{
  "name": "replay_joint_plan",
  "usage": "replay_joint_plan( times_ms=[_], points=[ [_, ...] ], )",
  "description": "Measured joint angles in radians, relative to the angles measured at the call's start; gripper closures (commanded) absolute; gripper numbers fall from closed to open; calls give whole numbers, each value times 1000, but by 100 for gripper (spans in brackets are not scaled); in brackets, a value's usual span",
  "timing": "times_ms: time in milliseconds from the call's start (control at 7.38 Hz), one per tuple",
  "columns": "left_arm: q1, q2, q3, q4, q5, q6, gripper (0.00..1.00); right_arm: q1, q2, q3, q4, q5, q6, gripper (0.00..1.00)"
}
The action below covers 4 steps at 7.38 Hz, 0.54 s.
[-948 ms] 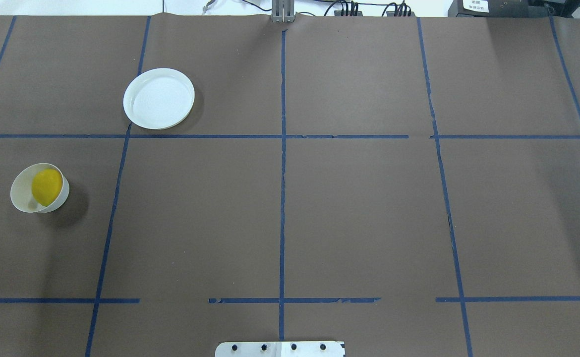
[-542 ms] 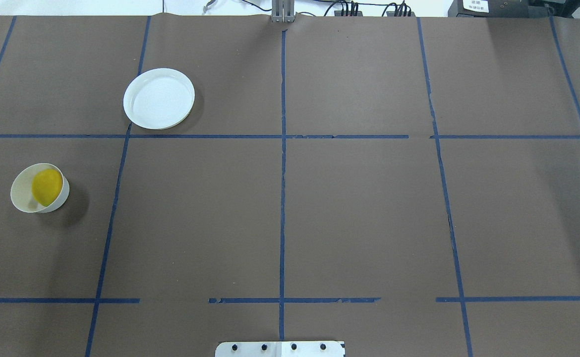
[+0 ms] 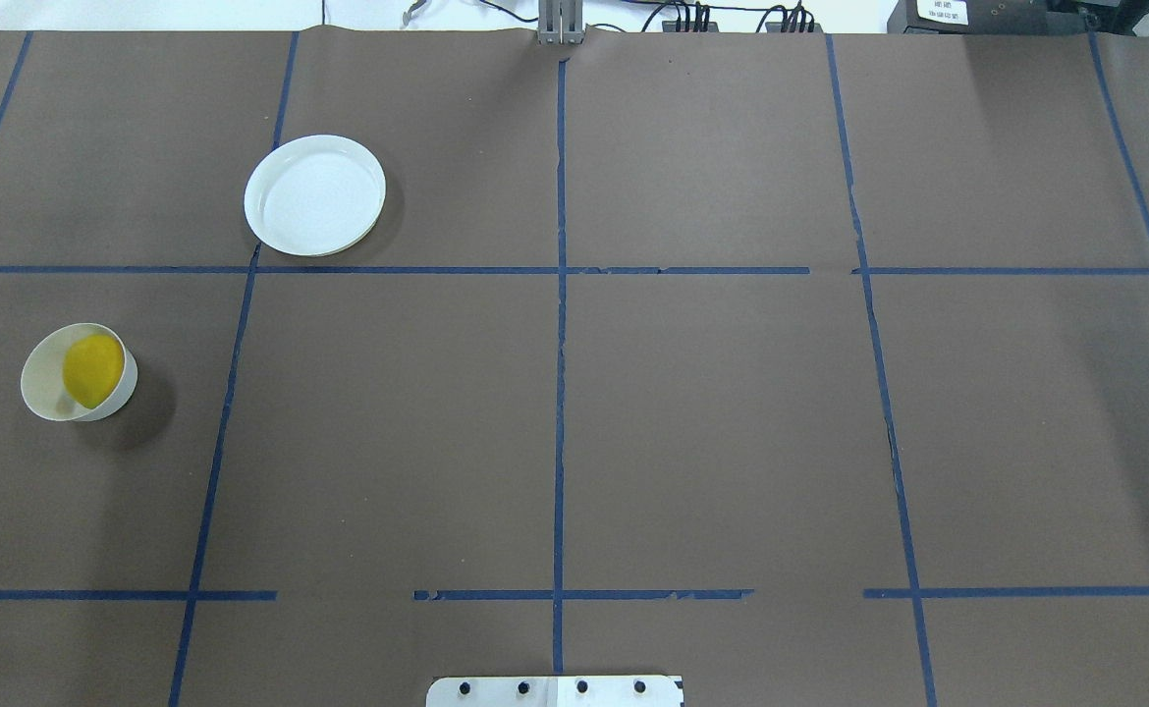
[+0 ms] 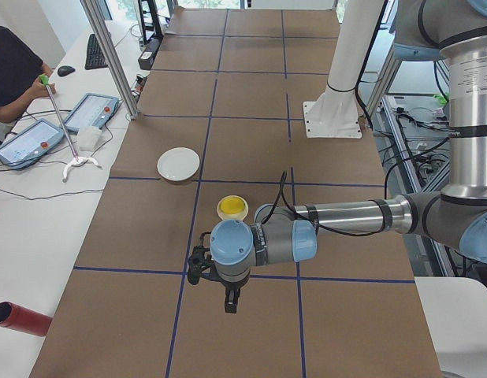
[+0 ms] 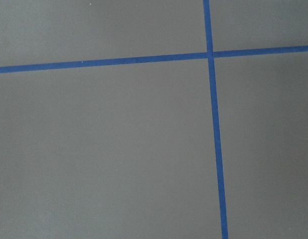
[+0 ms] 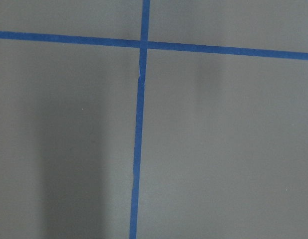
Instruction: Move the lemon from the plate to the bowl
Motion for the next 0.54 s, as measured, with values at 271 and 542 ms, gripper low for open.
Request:
replay_joint_plan(
  times_ms=[271, 542],
  points=[
    [0, 3, -1, -45, 4, -1, 0, 0, 0, 0, 0, 0, 0, 0],
    [1, -7, -5, -63, 9, 1, 0, 0, 0, 0, 0, 0, 0, 0]
  ],
)
